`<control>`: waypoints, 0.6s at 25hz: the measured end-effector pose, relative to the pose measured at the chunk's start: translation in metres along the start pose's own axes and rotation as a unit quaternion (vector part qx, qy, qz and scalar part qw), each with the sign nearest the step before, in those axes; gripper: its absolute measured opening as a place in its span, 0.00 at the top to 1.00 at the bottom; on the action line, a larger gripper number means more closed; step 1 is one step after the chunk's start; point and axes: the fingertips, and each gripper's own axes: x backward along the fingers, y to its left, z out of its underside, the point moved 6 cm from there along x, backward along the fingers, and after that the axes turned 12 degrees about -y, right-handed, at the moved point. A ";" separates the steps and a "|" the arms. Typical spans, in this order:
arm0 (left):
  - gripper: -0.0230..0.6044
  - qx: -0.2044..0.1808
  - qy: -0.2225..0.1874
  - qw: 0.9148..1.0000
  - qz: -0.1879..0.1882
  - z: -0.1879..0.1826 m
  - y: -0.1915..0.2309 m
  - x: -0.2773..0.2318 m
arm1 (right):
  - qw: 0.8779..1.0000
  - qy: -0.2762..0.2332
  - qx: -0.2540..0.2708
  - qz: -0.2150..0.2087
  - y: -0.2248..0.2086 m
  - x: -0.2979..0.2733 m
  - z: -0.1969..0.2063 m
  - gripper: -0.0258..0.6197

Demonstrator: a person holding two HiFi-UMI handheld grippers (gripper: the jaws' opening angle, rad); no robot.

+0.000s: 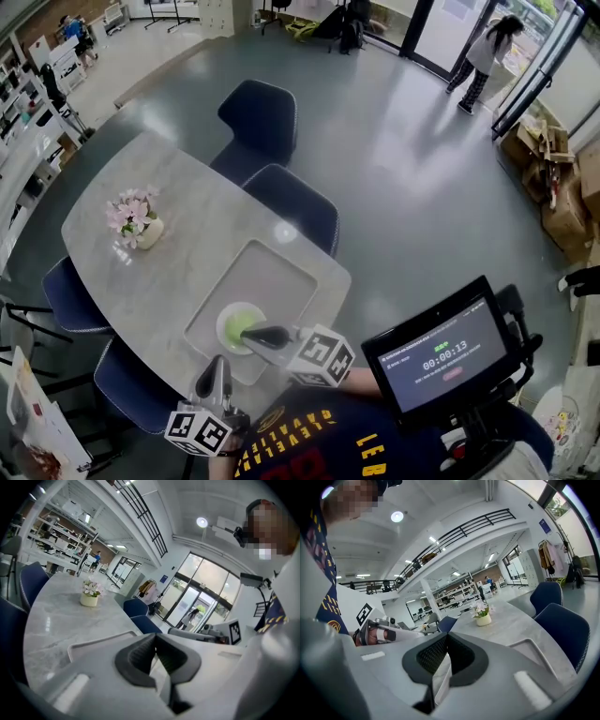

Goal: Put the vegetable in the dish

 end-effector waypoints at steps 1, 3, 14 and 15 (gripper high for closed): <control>0.96 0.000 0.002 1.000 -0.001 0.000 -0.001 0.002 | 1.000 0.002 -0.004 -0.001 0.002 0.000 0.001 0.95; 0.96 0.002 0.006 1.000 -0.006 0.001 -0.001 0.006 | 1.000 0.004 -0.011 -0.007 0.008 0.000 0.004 0.95; 0.96 0.001 0.012 1.000 0.003 0.006 0.003 0.000 | 1.000 0.009 -0.009 0.004 0.003 0.000 0.005 0.95; 0.96 0.001 0.013 1.000 0.003 0.006 0.003 0.000 | 1.000 0.010 -0.008 0.003 0.003 0.000 0.004 0.95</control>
